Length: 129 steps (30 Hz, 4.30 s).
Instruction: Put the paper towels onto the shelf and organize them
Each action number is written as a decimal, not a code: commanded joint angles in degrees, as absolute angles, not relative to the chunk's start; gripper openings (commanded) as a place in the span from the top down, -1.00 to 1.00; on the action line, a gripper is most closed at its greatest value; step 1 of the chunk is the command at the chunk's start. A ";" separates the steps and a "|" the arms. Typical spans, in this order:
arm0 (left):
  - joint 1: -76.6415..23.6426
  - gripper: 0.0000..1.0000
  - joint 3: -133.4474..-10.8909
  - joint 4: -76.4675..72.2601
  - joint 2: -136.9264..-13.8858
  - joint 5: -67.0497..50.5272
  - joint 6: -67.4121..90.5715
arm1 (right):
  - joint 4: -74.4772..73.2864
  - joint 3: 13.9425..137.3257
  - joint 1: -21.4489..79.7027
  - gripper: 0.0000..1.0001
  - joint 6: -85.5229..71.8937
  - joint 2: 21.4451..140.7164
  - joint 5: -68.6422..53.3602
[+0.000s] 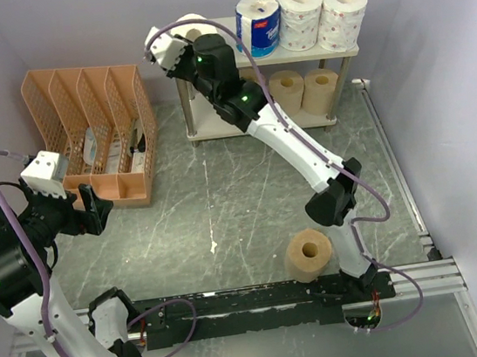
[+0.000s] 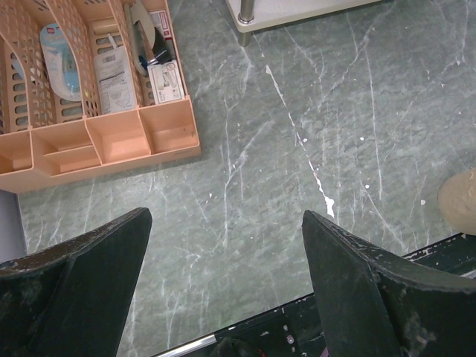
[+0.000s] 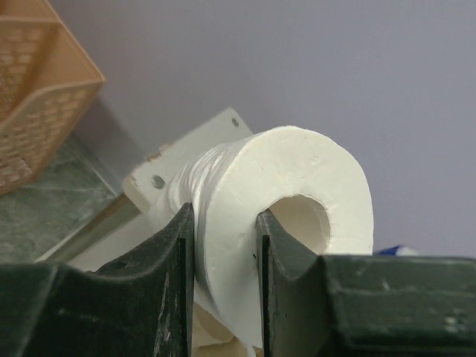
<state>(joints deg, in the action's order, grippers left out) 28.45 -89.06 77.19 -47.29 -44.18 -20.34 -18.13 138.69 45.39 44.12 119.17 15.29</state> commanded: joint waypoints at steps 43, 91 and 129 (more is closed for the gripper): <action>21.60 -0.89 -94.99 81.19 -62.78 -37.02 -26.52 | 18.74 90.58 53.32 -1.00 31.86 77.57 12.63; -63.04 -0.89 -83.72 16.69 -104.96 -35.85 -0.31 | -4.59 26.88 55.23 -1.00 25.28 -0.05 77.96; -60.12 0.86 -84.92 14.95 -118.65 -49.08 8.70 | -10.01 28.73 55.26 -1.00 21.67 -0.09 76.24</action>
